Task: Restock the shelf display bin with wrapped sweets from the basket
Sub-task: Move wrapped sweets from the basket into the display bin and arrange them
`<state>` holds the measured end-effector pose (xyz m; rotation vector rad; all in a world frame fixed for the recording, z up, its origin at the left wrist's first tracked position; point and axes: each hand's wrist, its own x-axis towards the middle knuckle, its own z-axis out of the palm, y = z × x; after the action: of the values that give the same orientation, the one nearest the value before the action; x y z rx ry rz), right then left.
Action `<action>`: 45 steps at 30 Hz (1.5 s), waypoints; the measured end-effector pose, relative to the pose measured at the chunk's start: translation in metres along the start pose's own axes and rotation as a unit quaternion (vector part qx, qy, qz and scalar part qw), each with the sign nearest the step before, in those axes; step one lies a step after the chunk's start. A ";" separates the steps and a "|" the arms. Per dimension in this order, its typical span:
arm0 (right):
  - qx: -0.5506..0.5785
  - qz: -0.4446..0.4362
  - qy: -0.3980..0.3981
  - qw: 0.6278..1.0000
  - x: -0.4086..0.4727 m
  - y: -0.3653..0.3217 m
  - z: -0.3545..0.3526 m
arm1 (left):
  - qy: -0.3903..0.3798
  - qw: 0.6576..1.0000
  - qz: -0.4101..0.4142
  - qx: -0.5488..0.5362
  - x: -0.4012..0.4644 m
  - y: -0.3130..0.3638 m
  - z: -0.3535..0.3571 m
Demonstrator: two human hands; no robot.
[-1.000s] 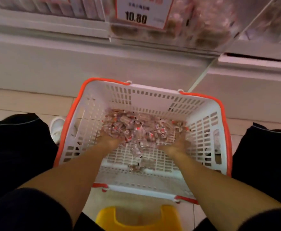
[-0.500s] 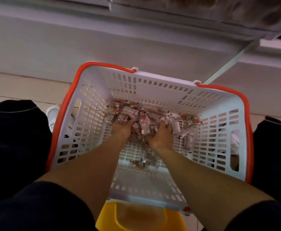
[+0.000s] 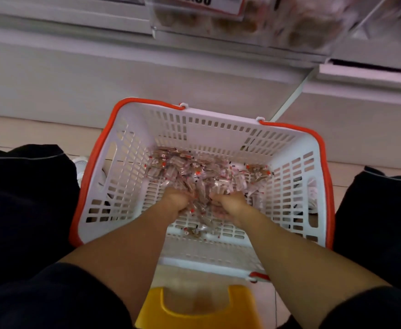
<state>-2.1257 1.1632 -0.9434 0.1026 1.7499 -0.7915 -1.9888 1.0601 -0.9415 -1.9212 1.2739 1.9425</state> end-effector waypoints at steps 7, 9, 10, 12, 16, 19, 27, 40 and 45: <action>0.011 0.009 -0.132 0.991 -0.024 -0.001 -0.001 | -0.052 0.992 -0.047 -0.108 -0.014 -0.001 0.000; -0.017 0.010 -0.208 0.978 -0.030 -0.006 0.000 | -0.097 0.987 -0.036 -0.126 -0.017 0.006 -0.001; -0.044 0.004 -0.237 0.971 -0.033 -0.008 0.001 | -0.133 0.982 -0.036 -0.130 -0.018 0.009 -0.001; -0.106 -0.007 -0.272 0.956 -0.036 -0.015 0.003 | -0.203 0.973 -0.035 -0.104 -0.020 0.013 -0.001; -0.172 -0.045 -0.208 0.962 -0.034 -0.026 0.004 | -0.169 0.985 0.003 -0.047 -0.022 0.009 0.004; -0.126 -0.069 -0.131 0.981 -0.024 -0.020 0.001 | -0.044 0.994 0.010 -0.101 -0.011 0.001 0.006; -0.374 -0.118 -0.019 0.920 -0.008 0.022 0.008 | -0.030 0.989 -0.018 -0.144 -0.006 0.007 -0.001; -0.125 -0.099 -0.011 0.987 -0.027 -0.025 -0.012 | -0.013 0.988 0.001 -0.155 -0.014 0.020 -0.009; -0.006 -0.250 0.023 0.968 -0.057 -0.056 -0.011 | -0.070 0.979 0.040 -0.187 -0.035 0.041 -0.017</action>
<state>-2.1401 1.1448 -0.8662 -0.3458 1.8493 -1.1472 -1.9945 1.0392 -0.8891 -1.8618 1.0196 2.4560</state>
